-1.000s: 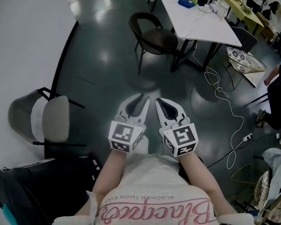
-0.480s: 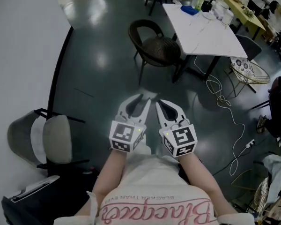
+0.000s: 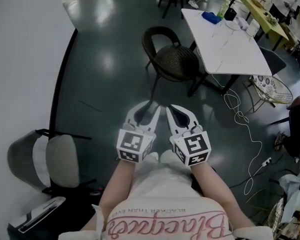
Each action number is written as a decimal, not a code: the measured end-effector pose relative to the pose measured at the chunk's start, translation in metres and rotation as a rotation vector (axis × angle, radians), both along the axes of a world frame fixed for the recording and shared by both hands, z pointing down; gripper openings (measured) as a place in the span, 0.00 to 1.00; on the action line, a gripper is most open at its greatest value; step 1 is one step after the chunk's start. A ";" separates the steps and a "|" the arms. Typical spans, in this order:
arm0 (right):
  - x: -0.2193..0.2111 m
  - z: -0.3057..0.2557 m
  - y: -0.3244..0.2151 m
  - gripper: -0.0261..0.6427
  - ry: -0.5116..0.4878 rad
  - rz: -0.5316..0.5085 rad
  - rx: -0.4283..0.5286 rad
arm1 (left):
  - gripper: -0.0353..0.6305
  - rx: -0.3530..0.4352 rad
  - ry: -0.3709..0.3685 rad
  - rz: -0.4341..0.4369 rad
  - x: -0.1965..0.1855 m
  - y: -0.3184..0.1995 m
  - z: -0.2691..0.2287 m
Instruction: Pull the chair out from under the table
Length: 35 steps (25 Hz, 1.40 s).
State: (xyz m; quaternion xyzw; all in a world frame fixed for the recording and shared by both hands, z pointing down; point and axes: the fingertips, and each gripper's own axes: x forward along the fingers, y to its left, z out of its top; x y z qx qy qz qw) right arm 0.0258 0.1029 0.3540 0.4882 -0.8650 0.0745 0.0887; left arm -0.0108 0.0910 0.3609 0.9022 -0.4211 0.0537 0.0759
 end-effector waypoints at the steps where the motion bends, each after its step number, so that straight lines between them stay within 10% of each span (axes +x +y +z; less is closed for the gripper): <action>1: -0.002 0.002 -0.009 0.04 0.002 -0.004 -0.005 | 0.18 -0.004 0.002 -0.001 -0.001 -0.009 0.002; 35: 0.050 0.038 -0.408 0.04 -0.025 -0.129 -0.131 | 0.33 -0.177 -0.028 -0.125 0.045 -0.399 0.061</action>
